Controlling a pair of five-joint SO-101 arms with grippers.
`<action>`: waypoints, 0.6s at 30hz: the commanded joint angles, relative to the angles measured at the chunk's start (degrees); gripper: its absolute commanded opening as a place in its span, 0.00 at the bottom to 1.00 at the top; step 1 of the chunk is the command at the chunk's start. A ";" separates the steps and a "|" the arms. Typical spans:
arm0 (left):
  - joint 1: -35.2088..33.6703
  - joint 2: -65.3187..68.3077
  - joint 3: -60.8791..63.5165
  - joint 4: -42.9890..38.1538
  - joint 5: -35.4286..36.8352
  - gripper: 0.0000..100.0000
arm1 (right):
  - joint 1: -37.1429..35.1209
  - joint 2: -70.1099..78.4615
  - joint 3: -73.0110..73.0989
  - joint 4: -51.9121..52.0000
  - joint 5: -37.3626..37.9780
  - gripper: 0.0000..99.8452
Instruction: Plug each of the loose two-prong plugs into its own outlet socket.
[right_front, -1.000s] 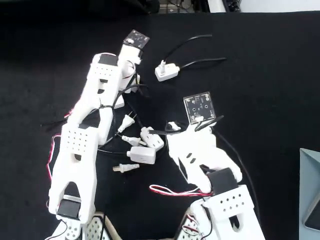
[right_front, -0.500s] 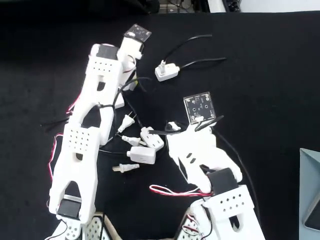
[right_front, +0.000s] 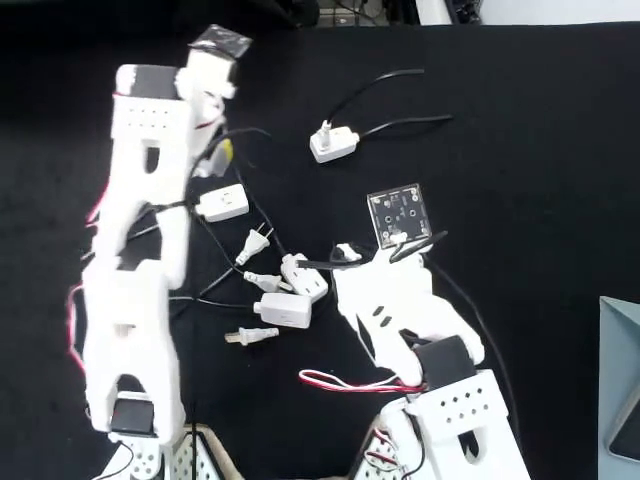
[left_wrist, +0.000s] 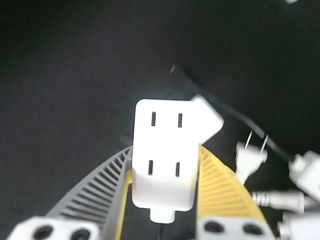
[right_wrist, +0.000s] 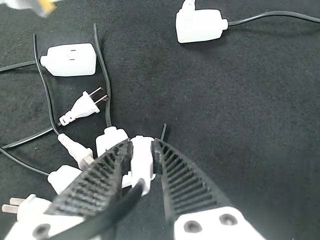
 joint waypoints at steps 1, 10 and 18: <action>-2.15 -16.09 12.26 0.53 -3.69 0.03 | 0.79 -0.66 -0.31 -0.70 -0.53 0.01; -5.76 -41.67 56.13 -9.85 -10.37 0.03 | 0.44 -0.66 -0.31 -0.79 -0.53 0.01; -7.43 -57.49 95.25 -37.45 -15.74 0.03 | 0.44 -0.48 -0.31 -0.79 -0.53 0.01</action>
